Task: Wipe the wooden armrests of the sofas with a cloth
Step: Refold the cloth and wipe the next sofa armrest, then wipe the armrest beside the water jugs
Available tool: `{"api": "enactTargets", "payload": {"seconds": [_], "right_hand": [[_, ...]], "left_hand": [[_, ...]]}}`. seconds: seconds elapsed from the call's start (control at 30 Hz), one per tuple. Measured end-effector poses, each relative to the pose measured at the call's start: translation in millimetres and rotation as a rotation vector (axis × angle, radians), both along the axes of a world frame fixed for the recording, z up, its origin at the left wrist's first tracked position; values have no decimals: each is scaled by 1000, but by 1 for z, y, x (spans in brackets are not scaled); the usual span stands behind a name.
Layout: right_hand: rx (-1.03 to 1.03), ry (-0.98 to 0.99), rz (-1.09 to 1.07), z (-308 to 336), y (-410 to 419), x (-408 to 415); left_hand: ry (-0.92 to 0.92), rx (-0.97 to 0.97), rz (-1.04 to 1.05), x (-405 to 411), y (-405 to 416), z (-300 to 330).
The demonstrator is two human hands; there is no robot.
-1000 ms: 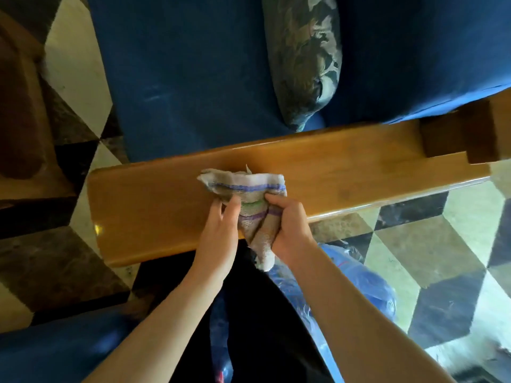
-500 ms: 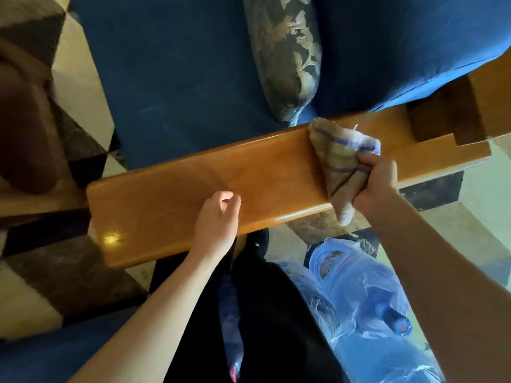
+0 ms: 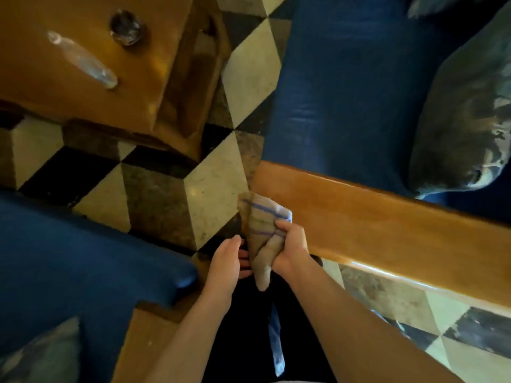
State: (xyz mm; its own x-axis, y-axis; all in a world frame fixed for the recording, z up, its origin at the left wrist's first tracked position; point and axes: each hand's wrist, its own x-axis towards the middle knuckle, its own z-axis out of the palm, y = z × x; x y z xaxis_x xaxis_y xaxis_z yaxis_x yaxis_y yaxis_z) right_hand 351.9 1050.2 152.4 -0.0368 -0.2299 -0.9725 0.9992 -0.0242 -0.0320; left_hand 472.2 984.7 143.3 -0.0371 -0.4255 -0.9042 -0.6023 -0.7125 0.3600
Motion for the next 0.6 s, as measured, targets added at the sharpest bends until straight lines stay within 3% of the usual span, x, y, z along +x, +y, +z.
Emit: {"api": "enactTargets", "payload": {"seconds": [0.13, 0.27, 0.33, 0.43, 0.5, 0.6], "right_hand": [[-113, -21, 62, 30, -65, 33], [-225, -27, 157, 70, -122, 64], [-249, -9, 225, 92, -144, 79], [-296, 25, 355, 127, -181, 114], [-323, 26, 476, 147, -205, 140], [-375, 15, 668, 168, -231, 170]], "left_hand": [[-19, -71, 351, 65, -43, 23], [-9, -21, 406, 114, -64, 52], [172, 123, 536, 123, -70, 72], [677, 281, 867, 148, -92, 109], [939, 269, 1103, 172, -109, 133], [1077, 100, 1292, 202, -128, 164]]}}
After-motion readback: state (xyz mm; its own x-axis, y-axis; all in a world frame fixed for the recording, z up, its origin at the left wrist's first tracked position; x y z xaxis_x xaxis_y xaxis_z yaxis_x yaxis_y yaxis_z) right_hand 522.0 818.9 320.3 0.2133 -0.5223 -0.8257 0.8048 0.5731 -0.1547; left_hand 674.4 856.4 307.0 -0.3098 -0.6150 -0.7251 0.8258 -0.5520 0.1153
